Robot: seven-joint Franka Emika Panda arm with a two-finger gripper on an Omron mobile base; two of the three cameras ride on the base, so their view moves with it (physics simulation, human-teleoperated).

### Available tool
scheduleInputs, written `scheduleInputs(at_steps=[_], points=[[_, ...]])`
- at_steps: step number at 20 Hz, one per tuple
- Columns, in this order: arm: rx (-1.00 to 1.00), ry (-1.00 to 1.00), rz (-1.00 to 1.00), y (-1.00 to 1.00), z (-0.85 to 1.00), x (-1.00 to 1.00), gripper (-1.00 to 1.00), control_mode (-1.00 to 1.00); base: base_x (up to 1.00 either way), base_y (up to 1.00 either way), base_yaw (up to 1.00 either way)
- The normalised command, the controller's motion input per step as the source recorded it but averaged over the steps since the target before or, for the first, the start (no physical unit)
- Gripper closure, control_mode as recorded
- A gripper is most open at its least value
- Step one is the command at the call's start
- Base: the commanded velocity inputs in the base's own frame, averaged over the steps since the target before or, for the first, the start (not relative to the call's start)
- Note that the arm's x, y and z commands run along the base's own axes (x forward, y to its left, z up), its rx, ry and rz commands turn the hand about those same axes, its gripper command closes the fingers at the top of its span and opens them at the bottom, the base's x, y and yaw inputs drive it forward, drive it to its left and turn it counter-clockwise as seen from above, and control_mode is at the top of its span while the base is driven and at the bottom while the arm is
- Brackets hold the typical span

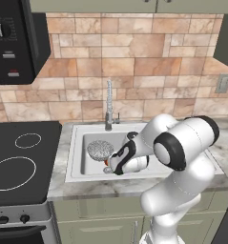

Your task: Pick the strainer and cup and place them in the sink. Then turn on the water.

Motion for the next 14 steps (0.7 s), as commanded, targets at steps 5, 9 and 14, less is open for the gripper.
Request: scheduleInputs(at_steps=[5, 9, 14], points=[[-0.02, -0.01, 0.0, 0.0, -0.16, 0.0, 1.0, -1.0, 0.0, 0.0, 0.0], [0.0, 0.0, 0.0, 0.0, 0.0, 0.0, 1.0, -1.0, 0.0, 0.0, 0.0], [0.0, 0.0, 0.0, 0.0, 0.0, 0.0, 1.0, -1.0, 0.0, 0.0, 0.0]])
